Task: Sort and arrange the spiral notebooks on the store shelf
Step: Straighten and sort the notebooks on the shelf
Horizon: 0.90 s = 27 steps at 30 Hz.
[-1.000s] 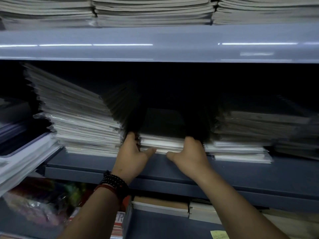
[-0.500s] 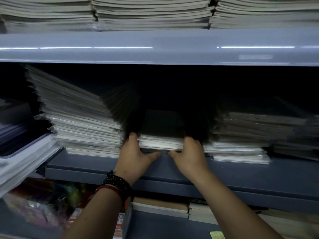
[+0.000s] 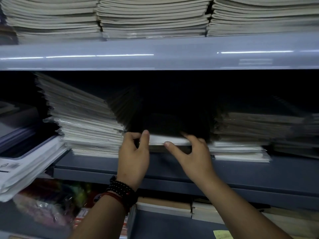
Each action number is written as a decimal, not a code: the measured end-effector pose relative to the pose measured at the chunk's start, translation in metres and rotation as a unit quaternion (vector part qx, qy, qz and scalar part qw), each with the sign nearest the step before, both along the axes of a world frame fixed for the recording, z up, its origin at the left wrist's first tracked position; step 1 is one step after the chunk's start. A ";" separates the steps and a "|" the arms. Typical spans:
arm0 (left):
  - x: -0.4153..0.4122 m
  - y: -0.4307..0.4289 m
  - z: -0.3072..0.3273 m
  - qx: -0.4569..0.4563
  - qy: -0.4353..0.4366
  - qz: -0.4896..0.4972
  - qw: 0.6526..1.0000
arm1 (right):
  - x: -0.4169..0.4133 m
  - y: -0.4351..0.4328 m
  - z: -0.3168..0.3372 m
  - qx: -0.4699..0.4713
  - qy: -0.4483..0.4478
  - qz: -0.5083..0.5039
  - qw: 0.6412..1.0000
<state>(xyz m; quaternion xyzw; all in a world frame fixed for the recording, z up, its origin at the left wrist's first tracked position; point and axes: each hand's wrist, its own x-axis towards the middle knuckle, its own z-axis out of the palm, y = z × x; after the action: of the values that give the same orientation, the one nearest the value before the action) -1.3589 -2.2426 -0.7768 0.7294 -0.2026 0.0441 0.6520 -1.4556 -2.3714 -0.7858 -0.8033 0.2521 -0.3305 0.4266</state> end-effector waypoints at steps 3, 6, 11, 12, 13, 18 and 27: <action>-0.003 0.005 0.005 -0.043 0.056 0.020 0.997 | -0.008 0.002 -0.002 0.020 -0.053 -0.003 0.998; -0.003 0.014 0.004 -0.071 0.116 0.000 0.991 | -0.016 0.005 -0.007 0.026 -0.072 0.003 0.997; -0.011 0.021 0.006 -0.121 0.141 -0.087 0.979 | -0.029 0.005 -0.009 -0.004 -0.038 0.050 0.998; -0.012 0.021 0.007 -0.102 0.119 -0.102 0.982 | -0.029 0.005 -0.008 -0.008 -0.033 0.056 0.998; -0.012 0.022 0.007 -0.064 0.087 -0.111 0.988 | -0.029 0.005 -0.007 -0.012 -0.031 0.053 0.998; 0.004 0.014 -0.006 0.117 0.023 -0.166 0.979 | -0.021 0.003 -0.006 -0.089 0.044 0.025 0.995; 0.030 0.000 -0.015 0.306 -0.085 -0.134 0.939 | -0.005 -0.011 0.003 -0.138 0.215 0.076 0.964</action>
<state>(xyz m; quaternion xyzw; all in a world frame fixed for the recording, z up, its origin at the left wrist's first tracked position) -1.3292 -2.2430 -0.7921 0.8534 -0.3569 -0.0461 0.3771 -1.4610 -2.3821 -0.7827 -0.9233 0.2278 -0.1480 0.2716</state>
